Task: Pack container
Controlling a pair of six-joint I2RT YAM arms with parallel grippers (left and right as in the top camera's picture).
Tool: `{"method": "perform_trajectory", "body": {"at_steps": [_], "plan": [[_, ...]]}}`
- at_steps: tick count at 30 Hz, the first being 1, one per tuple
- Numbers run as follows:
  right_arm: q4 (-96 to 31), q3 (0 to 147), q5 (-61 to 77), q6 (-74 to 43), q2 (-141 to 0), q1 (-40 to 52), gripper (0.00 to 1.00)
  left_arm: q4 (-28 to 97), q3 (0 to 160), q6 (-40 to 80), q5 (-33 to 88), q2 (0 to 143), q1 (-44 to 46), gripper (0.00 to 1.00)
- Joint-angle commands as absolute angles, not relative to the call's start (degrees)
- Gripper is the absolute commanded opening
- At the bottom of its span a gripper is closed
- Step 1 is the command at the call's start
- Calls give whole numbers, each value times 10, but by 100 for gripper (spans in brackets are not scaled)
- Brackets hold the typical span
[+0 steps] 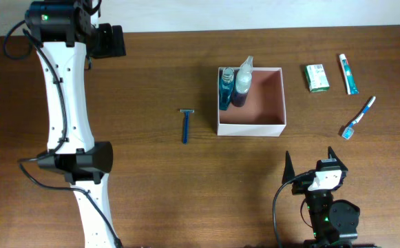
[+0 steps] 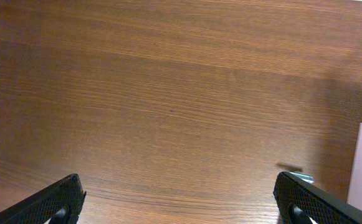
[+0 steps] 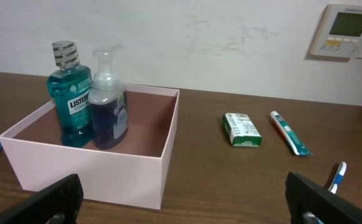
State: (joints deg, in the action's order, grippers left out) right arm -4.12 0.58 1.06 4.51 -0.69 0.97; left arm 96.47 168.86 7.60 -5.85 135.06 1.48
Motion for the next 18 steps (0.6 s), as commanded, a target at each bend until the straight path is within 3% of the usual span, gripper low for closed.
{"method": "perform_trajectory", "body": {"at_steps": [1, 18], "plan": [[-45, 3, 8, 45, -3, 15, 99, 963, 1685, 83, -73, 1378, 7, 99], [-43, 3, 9, 44, -3, 15, 99, 948, 1685, 83, -74, 1397, 6, 99]]}}
